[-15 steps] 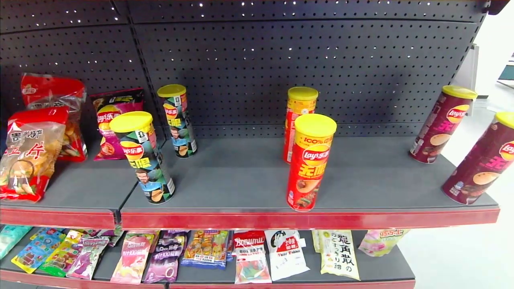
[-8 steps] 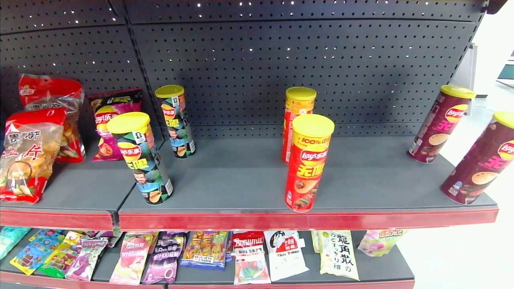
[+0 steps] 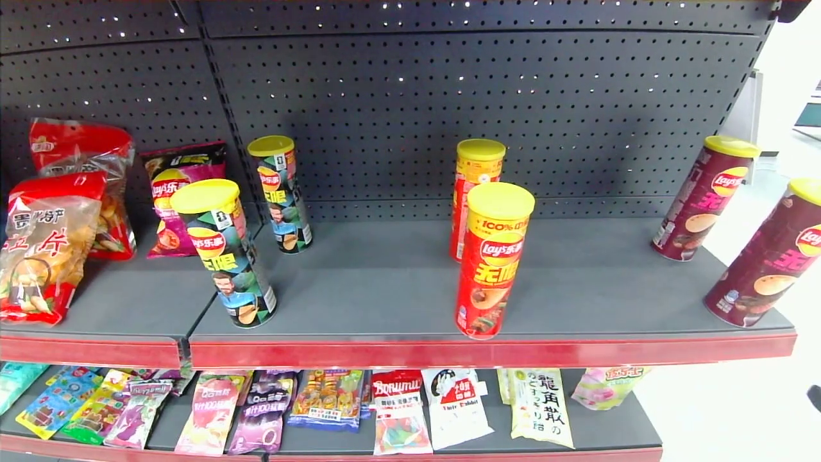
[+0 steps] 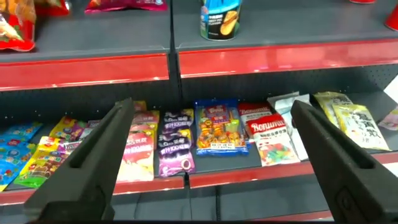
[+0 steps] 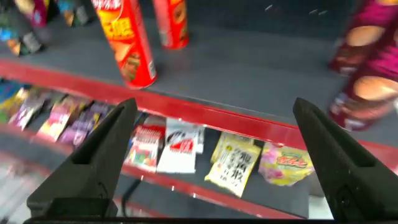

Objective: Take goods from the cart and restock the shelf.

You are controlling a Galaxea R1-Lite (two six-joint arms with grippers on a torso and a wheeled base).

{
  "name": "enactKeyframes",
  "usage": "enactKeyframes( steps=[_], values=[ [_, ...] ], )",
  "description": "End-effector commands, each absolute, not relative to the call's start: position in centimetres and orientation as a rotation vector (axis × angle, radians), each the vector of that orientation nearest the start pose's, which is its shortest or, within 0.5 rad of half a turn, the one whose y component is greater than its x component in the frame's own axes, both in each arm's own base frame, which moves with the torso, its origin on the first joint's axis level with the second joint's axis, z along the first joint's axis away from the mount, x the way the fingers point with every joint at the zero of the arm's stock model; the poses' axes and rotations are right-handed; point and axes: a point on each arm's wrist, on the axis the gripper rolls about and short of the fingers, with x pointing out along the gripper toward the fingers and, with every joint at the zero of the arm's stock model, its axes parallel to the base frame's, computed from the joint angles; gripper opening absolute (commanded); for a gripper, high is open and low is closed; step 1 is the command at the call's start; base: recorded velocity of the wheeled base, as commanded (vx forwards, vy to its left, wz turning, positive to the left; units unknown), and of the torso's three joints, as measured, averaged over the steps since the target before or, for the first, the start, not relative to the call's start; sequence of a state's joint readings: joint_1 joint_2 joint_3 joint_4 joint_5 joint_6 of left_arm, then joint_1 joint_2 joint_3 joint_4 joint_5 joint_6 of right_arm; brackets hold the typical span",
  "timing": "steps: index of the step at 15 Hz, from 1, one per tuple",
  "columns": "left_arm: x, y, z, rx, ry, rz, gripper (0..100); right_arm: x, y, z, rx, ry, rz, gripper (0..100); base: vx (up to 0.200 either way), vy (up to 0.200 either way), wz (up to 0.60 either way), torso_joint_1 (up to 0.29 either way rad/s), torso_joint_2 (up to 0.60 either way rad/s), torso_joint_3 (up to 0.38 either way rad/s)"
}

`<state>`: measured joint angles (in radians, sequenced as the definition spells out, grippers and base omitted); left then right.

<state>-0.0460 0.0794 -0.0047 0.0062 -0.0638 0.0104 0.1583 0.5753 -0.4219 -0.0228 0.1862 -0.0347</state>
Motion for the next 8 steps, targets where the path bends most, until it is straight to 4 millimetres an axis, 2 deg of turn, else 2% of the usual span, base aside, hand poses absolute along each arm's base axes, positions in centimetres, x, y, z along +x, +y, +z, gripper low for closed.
enactKeyframes(
  steps=[1, 3, 4, 6, 8],
  values=[
    [-1.7, -0.1, 7.7, 0.008, 0.085, -0.111, 100, 8.4, 3.4, 19.6, -0.079, 0.347, 0.543, 100, 0.0, 0.0, 0.0, 0.0, 0.0, 0.0],
    [-1.7, -0.1, 7.7, 0.008, 0.085, -0.111, 100, 10.4, 4.5, 18.9, -0.093, 0.406, 0.575, 100, 0.0, 0.0, 0.0, 0.0, 0.0, 0.0],
    [-1.7, -0.1, 7.7, 0.008, 0.085, -0.111, 100, 12.9, 5.4, 18.5, -0.103, 0.423, 0.553, 100, 0.0, 0.0, 0.0, 0.0, 0.0, 0.0],
    [-1.7, -0.1, 7.7, 0.008, 0.085, -0.111, 100, 16.2, 6.5, 17.1, -0.126, 0.463, 0.468, 100, 0.0, 0.0, 0.0, 0.0, 0.0, 0.0],
    [-1.7, -0.1, 7.7, 0.008, 0.085, -0.111, 100, 18.2, 7.2, 15.5, -0.131, 0.511, 0.44, 100, 0.0, 0.0, 0.0, 0.0, 0.0, 0.0]
  ],
)
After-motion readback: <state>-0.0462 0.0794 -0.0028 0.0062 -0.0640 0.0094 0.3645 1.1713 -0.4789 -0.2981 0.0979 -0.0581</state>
